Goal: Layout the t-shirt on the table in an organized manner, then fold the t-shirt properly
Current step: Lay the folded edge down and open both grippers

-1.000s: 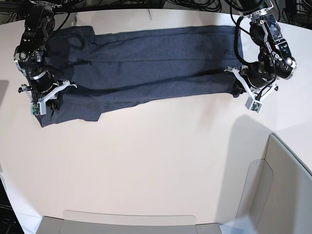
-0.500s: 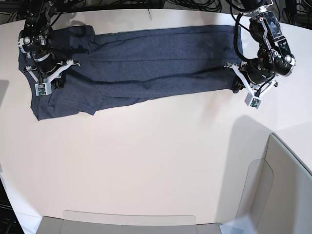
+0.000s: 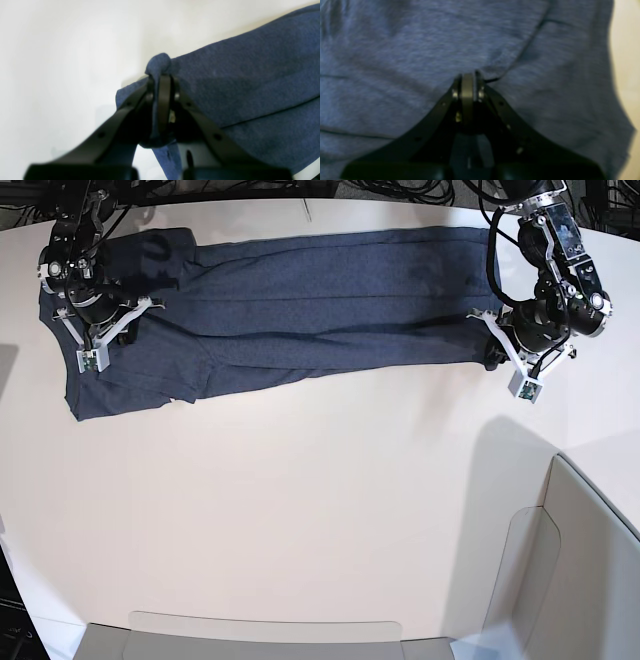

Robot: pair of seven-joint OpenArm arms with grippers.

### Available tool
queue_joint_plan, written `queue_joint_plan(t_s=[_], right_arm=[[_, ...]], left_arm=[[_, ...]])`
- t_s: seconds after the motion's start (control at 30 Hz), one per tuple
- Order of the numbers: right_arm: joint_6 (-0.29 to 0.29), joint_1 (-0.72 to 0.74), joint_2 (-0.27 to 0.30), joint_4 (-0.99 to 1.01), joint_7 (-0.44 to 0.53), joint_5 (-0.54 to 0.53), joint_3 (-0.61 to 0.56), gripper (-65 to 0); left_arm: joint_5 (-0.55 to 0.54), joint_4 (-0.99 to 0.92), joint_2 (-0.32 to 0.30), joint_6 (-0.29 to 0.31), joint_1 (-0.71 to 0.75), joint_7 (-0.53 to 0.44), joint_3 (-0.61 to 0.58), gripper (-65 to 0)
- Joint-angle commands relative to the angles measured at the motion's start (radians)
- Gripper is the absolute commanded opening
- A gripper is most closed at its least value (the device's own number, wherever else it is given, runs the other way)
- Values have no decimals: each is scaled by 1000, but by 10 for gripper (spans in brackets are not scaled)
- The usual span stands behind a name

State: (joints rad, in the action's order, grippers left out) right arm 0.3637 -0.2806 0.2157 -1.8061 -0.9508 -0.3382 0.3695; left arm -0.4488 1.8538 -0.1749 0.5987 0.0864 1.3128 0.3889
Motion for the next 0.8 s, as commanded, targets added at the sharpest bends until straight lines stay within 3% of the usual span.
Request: queue_joint_plan(t_s=[0.0, 0.33, 0.57, 0.77], right_arm=[[2, -1, 14, -39, 13, 1, 26, -650], [2, -29, 14, -91, 13, 1, 64, -650], [2, -22, 14, -71, -20, 4, 62, -650], [2, 17, -5, -17, -89, 6, 64, -650]], left_arm=[[-5, 17, -13, -3, -3, -9, 9, -650], [-5, 16, -8, -4, 45, -9, 5, -650], [-5, 19, -8, -4, 65, -8, 8, -542], [-5, 19, -8, -6, 65, -8, 9, -518]])
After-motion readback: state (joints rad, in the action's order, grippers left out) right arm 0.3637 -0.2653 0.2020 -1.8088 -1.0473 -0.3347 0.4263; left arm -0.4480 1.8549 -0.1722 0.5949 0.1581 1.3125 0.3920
